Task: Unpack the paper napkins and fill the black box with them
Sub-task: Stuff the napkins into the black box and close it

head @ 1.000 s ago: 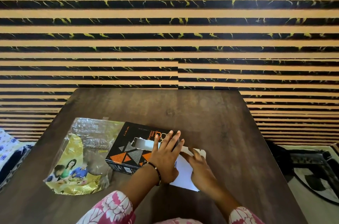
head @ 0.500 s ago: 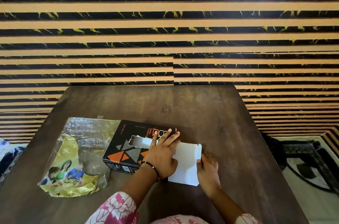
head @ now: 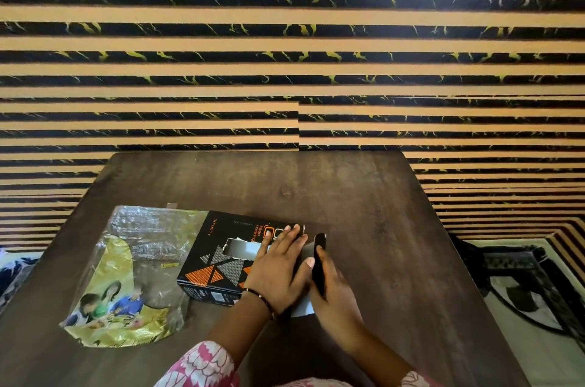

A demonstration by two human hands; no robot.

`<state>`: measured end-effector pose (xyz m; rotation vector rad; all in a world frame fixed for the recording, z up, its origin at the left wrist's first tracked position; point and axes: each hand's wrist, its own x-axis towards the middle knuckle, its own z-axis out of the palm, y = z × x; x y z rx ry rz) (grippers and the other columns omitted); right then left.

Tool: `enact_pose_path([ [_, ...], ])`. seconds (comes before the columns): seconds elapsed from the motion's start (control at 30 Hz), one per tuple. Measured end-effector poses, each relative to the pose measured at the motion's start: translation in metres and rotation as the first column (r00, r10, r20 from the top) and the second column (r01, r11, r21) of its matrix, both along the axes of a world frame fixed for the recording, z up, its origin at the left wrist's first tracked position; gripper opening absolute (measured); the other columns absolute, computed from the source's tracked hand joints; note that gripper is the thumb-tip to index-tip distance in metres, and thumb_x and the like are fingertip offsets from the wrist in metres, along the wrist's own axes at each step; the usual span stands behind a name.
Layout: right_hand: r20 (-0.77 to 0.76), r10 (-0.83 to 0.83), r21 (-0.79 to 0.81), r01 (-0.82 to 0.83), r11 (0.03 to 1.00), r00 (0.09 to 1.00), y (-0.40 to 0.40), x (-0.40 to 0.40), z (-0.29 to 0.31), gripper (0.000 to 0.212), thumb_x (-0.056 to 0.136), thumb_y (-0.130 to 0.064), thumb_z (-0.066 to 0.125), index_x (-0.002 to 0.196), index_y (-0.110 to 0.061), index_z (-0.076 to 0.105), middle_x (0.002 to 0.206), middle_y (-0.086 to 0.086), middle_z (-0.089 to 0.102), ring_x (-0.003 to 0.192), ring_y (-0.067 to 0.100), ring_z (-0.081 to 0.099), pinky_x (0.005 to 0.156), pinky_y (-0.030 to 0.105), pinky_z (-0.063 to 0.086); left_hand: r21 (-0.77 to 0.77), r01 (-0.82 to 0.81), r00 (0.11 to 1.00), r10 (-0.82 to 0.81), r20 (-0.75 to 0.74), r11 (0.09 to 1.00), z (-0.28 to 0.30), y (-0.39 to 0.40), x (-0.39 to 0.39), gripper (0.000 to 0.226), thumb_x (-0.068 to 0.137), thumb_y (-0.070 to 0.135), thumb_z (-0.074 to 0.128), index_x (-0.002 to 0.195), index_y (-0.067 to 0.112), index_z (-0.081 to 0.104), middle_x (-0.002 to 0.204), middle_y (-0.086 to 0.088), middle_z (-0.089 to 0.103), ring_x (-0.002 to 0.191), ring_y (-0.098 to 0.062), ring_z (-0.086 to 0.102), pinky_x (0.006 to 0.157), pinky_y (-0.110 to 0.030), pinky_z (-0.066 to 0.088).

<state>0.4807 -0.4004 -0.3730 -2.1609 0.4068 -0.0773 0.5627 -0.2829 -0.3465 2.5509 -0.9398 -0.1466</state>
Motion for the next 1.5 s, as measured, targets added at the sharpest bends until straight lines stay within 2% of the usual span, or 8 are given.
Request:
enact_pose_path([
  [0.27, -0.125, -0.073, -0.073, 0.064, 0.995, 0.989, -0.022, 0.001, 0.001, 0.064, 0.088, -0.020, 0.052, 0.144, -0.029, 0.022, 0.124, 0.006, 0.063, 0.103, 0.022, 0.065, 0.086, 0.027, 0.050, -0.085, -0.128, 0.985, 0.117, -0.124, 0.988, 0.005, -0.006, 0.006, 0.079, 0.077, 0.060, -0.002, 0.144, 0.026, 0.022, 0.157, 0.005, 0.012, 0.144, -0.006, 0.001, 0.118, -0.033, -0.009],
  [0.47, -0.197, -0.131, -0.108, 0.111, 0.988, 0.972, -0.057, 0.005, 0.003, 0.052, 0.090, -0.009, 0.049, 0.138, -0.024, 0.038, 0.119, 0.003, 0.063, 0.084, 0.011, 0.062, 0.067, 0.014, 0.046, 0.222, 0.068, 0.996, -0.052, -0.079, 0.973, 0.010, 0.012, 0.018, 0.078, 0.085, 0.058, 0.025, 0.147, 0.018, -0.001, 0.158, 0.001, -0.009, 0.145, -0.016, -0.007, 0.116, -0.041, -0.010],
  [0.63, -0.129, -0.255, -0.075, 0.247, 0.966, 0.958, -0.064, 0.004, 0.019, 0.042, 0.089, -0.010, 0.055, 0.129, -0.022, 0.050, 0.113, 0.003, 0.068, 0.075, 0.010, 0.060, 0.069, 0.023, 0.055, 0.288, -0.025, 0.999, 0.013, 0.044, 0.957, 0.004, 0.026, 0.009, 0.093, 0.068, 0.074, -0.010, 0.146, 0.024, -0.006, 0.157, 0.006, -0.013, 0.142, -0.012, -0.017, 0.113, -0.051, -0.018],
  [0.8, -0.039, -0.190, 0.001, 0.190, 0.982, 0.981, -0.036, 0.010, 0.033, 0.039, 0.089, -0.016, 0.054, 0.128, -0.020, 0.051, 0.117, -0.002, 0.065, 0.097, 0.013, 0.063, 0.085, 0.028, 0.049, 0.252, -0.077, 0.996, 0.065, 0.057, 0.965, 0.000, 0.021, 0.004, 0.094, 0.067, 0.072, -0.011, 0.146, 0.023, -0.003, 0.154, 0.007, -0.016, 0.137, -0.009, -0.022, 0.113, -0.050, -0.018],
  [1.03, -0.104, -0.145, 0.390, 0.175, 0.904, 0.984, 0.006, 0.019, 0.021, 0.059, 0.095, -0.011, 0.040, 0.144, -0.035, 0.017, 0.133, -0.009, 0.042, 0.110, 0.010, 0.048, 0.094, 0.032, 0.044, 0.269, -0.083, 0.996, 0.073, 0.048, 0.959, 0.002, 0.022, 0.003, 0.092, 0.068, 0.072, -0.011, 0.146, 0.024, -0.008, 0.156, 0.006, -0.015, 0.138, -0.011, -0.023, 0.111, -0.047, -0.023],
  [1.27, -0.131, -0.172, 0.622, 0.217, 0.753, 0.976, 0.014, 0.020, 0.008, 0.045, 0.097, -0.029, 0.036, 0.142, -0.030, 0.031, 0.137, -0.001, 0.047, 0.116, 0.015, 0.051, 0.083, 0.020, 0.048, 0.245, -0.079, 0.996, 0.067, 0.058, 0.966, 0.002, 0.022, 0.004, 0.093, 0.065, 0.073, -0.013, 0.145, 0.024, -0.009, 0.157, 0.006, -0.013, 0.137, -0.009, -0.022, 0.112, -0.048, -0.018],
  [1.4, -0.152, -0.117, 0.622, 0.187, 0.760, 0.982, 0.021, 0.013, 0.001, 0.047, 0.094, -0.042, 0.035, 0.140, -0.038, 0.030, 0.143, -0.002, 0.044, 0.125, 0.015, 0.046, 0.104, 0.034, 0.041, 0.242, -0.080, 0.996, 0.066, 0.065, 0.967, 0.001, 0.022, 0.004, 0.092, 0.068, 0.072, -0.010, 0.146, 0.023, -0.007, 0.157, 0.004, -0.010, 0.139, -0.011, -0.021, 0.112, -0.047, -0.020],
  [1.5, -0.161, -0.099, 0.605, 0.178, 0.776, 0.982, 0.023, 0.011, 0.005, 0.048, 0.092, -0.046, 0.033, 0.139, -0.039, 0.030, 0.142, -0.004, 0.043, 0.124, 0.013, 0.045, 0.104, 0.031, 0.038, 0.262, -0.073, 0.996, 0.057, 0.069, 0.962, 0.001, 0.023, 0.004, 0.087, 0.074, 0.072, -0.008, 0.146, 0.022, -0.007, 0.157, 0.004, -0.012, 0.143, -0.014, -0.017, 0.113, -0.049, -0.018],
])
